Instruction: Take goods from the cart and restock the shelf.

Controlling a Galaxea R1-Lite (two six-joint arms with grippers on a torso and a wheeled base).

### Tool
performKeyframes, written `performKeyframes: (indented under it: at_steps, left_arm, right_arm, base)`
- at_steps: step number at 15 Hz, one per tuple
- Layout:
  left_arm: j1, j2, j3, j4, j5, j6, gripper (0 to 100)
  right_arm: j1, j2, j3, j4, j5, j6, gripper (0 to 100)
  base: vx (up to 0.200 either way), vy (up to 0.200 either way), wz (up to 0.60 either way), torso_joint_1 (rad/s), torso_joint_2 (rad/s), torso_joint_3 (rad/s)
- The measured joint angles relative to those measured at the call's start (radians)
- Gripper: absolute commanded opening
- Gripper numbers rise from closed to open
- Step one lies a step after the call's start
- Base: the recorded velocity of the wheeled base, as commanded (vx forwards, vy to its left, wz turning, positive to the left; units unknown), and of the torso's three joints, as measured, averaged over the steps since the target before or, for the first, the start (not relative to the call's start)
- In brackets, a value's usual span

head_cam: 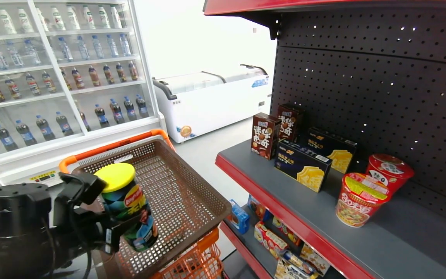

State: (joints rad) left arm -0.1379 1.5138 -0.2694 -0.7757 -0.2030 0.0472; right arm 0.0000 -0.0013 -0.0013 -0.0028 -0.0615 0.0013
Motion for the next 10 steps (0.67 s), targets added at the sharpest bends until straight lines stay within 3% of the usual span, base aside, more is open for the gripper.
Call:
performKeyframes:
  at_steps: [2,5,6,7,10]
  left_arm:
    - [0.001,-0.225,0.011,0.196,0.038,-0.013,0]
    - [0.001,-0.511,0.041,0.379,0.078,-0.107,0]
    - [0.001,-0.591,0.055,0.421,0.085,-0.123,0]
    - [0.000,-0.668,0.069,0.464,0.089,-0.121,0]
    - [0.001,-0.920,0.094,0.664,0.112,-0.026,0]
  right_arm:
    - [0.000,0.000,0.000,0.000,0.000,0.000,100]
    - [0.000,0.000,0.000,0.000,0.000,0.000,100]
    - [0.000,0.000,0.000,0.000,0.000,0.000,100]
    - [0.000,0.000,0.000,0.000,0.000,0.000,100]
    - [0.000,0.000,0.000,0.000,0.000,0.000,100]
  base:
    - [0.000,0.000,0.00,0.000,0.00,0.000]
    - [0.000,0.000,0.00,0.000,0.00,0.000]
    - [0.000,0.000,0.00,0.000,0.00,0.000]
    - [0.000,0.000,0.00,0.000,0.00,0.000]
    - [0.000,0.000,0.00,0.000,0.00,0.000]
